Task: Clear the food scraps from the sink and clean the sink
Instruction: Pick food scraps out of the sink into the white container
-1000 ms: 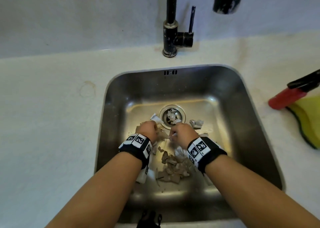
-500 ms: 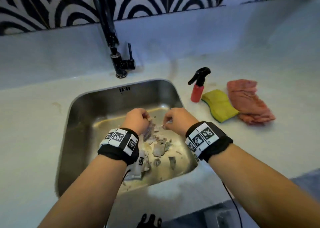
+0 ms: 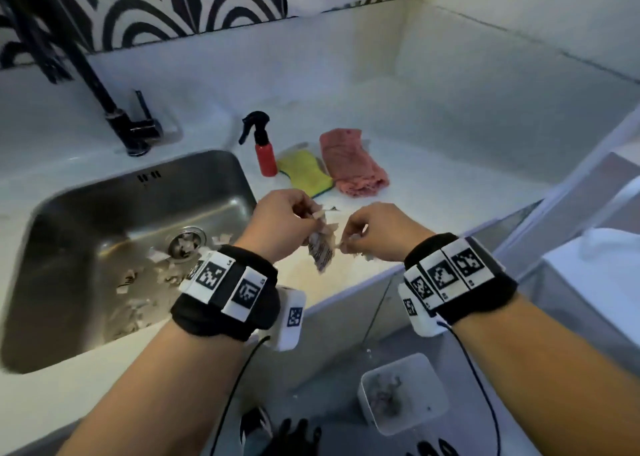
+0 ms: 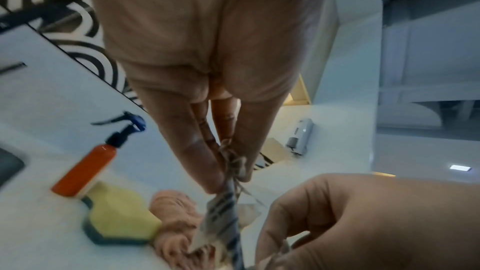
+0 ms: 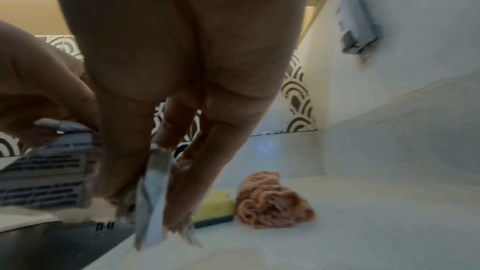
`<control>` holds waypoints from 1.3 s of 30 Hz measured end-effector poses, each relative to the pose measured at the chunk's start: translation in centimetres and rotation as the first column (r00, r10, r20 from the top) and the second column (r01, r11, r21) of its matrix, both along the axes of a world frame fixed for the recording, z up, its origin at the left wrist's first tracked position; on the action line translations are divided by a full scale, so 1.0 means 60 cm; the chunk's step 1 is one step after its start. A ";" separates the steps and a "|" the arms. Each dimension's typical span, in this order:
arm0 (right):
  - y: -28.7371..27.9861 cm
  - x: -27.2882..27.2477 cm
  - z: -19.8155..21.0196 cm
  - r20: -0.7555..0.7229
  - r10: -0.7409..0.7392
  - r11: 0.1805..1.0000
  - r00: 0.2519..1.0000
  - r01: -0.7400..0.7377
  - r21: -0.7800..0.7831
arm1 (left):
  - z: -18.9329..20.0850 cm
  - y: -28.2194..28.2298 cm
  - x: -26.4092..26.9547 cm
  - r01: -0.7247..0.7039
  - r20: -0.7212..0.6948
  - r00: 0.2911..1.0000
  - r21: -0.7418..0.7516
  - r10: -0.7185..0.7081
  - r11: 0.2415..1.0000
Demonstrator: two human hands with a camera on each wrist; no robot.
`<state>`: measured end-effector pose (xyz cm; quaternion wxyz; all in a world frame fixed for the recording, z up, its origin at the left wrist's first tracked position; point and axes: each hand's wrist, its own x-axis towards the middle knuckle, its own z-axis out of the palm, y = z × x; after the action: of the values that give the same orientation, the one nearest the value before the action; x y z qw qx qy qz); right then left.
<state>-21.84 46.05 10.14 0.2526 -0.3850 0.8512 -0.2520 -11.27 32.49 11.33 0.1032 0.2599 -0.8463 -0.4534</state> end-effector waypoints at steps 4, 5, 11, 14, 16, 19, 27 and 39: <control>0.108 -0.020 -0.033 -0.021 -0.073 0.996 0.997 0.074 0.045 | -0.035 0.101 -0.033 0.105 0.035 0.994 0.049 -0.107 0.993; 0.132 -0.025 -0.047 -0.020 -0.092 0.993 0.996 0.093 0.066 | -0.050 0.124 -0.043 0.133 0.054 0.989 0.054 -0.136 0.990; 0.242 -0.041 -0.177 0.101 -0.147 0.973 0.984 0.125 0.195 | -0.186 0.233 -0.080 0.258 0.163 0.950 0.064 -0.265 0.964; 0.274 -0.039 -0.266 0.124 -0.198 0.960 0.972 0.167 0.225 | -0.283 0.273 -0.086 0.244 0.243 0.931 0.142 -0.273 0.959; 0.290 -0.036 -0.332 0.165 -0.254 0.949 0.953 0.213 0.233 | -0.353 0.293 -0.087 0.222 0.277 0.924 0.173 -0.263 0.960; 0.307 -0.026 -0.420 0.196 -0.334 0.909 0.922 0.260 0.325 | -0.444 0.315 -0.086 0.229 0.349 0.894 0.180 -0.280 0.957; 0.335 -0.003 -0.617 0.208 -0.381 0.846 0.901 0.250 0.470 | -0.641 0.350 -0.087 0.334 0.451 0.809 0.177 -0.378 0.926; 0.341 0.018 -0.704 0.225 -0.431 0.794 0.874 0.248 0.556 | -0.740 0.349 -0.059 0.601 0.740 0.367 0.274 -0.564 0.751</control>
<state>-20.73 66.50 -32.12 0.4382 -0.0931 0.8857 -0.1219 -14.78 53.45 -33.08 -0.4403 0.1133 -0.8459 -0.2791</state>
